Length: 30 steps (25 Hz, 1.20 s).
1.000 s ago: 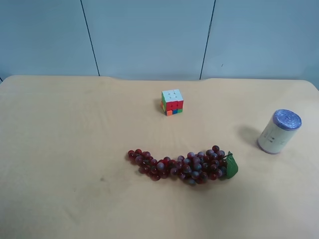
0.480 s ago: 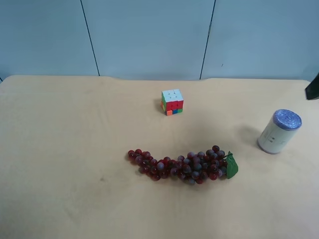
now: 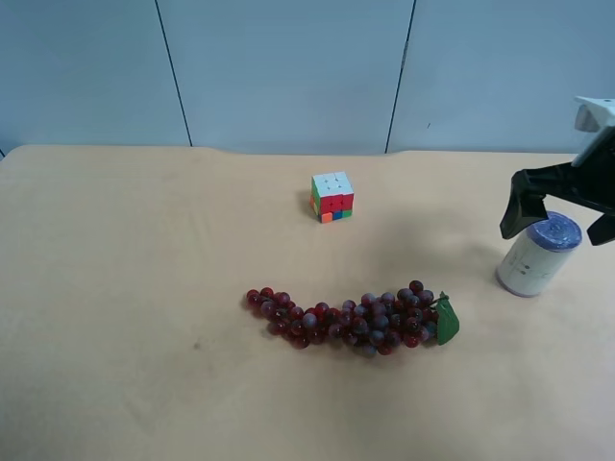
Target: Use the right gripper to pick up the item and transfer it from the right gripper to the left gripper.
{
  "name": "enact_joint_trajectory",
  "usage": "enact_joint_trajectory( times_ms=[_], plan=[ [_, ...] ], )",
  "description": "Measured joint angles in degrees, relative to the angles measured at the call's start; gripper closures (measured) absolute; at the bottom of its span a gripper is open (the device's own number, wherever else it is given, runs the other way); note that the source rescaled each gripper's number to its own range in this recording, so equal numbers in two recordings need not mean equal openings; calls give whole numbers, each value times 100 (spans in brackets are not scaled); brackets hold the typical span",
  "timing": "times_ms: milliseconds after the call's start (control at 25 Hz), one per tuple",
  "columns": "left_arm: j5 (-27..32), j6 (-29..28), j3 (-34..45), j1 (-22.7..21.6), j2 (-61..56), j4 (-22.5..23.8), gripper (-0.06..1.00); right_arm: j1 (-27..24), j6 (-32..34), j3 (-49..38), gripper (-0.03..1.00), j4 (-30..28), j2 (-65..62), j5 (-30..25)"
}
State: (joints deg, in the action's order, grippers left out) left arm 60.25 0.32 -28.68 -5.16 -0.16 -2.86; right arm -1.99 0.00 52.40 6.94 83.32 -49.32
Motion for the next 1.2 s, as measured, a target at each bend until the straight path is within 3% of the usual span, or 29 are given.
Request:
enact_joint_trajectory(
  times_ms=[360, 560, 1200],
  plan=[
    [0, 0, 0, 0, 0, 0, -6, -25, 0, 290, -3, -293, -50, -611],
    [0, 0, 0, 0, 0, 0, -6, -359, 151, 315, -3, -619, -50, -747],
    [11, -32, 0, 0, 0, 0, -6, -670, 172, 321, -3, -544, 433, 157]
  ],
)
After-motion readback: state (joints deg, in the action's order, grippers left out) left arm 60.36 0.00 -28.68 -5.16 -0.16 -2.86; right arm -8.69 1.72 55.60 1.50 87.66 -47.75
